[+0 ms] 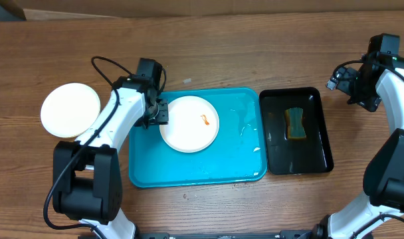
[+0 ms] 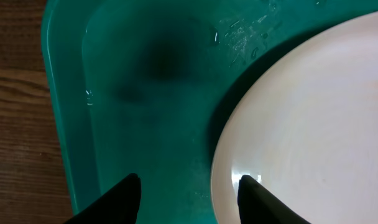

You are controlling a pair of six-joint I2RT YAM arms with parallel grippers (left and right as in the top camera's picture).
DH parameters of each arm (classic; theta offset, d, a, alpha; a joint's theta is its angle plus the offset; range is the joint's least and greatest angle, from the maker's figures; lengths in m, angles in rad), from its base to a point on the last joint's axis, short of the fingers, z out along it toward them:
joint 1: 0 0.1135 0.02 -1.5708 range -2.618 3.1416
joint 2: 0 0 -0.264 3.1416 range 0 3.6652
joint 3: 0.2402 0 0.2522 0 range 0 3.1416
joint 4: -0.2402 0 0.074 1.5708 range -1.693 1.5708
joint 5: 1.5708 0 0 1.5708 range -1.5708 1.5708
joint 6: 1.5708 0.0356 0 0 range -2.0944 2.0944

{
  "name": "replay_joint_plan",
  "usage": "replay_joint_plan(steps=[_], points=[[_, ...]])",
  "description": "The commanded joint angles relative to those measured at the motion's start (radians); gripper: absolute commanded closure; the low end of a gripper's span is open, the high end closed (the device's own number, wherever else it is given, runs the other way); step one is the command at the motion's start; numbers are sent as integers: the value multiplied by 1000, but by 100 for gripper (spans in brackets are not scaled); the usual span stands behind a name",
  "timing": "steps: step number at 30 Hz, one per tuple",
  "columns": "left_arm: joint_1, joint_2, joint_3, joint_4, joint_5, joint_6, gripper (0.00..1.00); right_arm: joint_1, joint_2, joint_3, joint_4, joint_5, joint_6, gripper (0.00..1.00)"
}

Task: Clean dirty plates on tray and stack at the side
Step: 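Move the left gripper to the last white plate and grip its rim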

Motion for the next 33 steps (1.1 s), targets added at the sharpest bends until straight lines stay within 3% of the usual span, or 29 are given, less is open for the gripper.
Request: replay_joint_plan(steps=[1,5,20,25,27,33], points=[[-10,3,-27,25,5,23,48,-3,-13,15,6,-5,5,0],[-17,8,-61,65,77,22,56,-3,-13,15,5,-5,5,0],[-21,8,-106,112,86,3,59,-3,-13,15,5,-5,5,0],[-21,9,-158,173,86,-15,67,-3,-13,15,5,-5,5,0],[-21,9,-161,174,98,-36,77,-3,-13,15,5,-5,5,0],[-38,9,-161,166,311,-37,80,-3,-13,15,5,-5,5,0]])
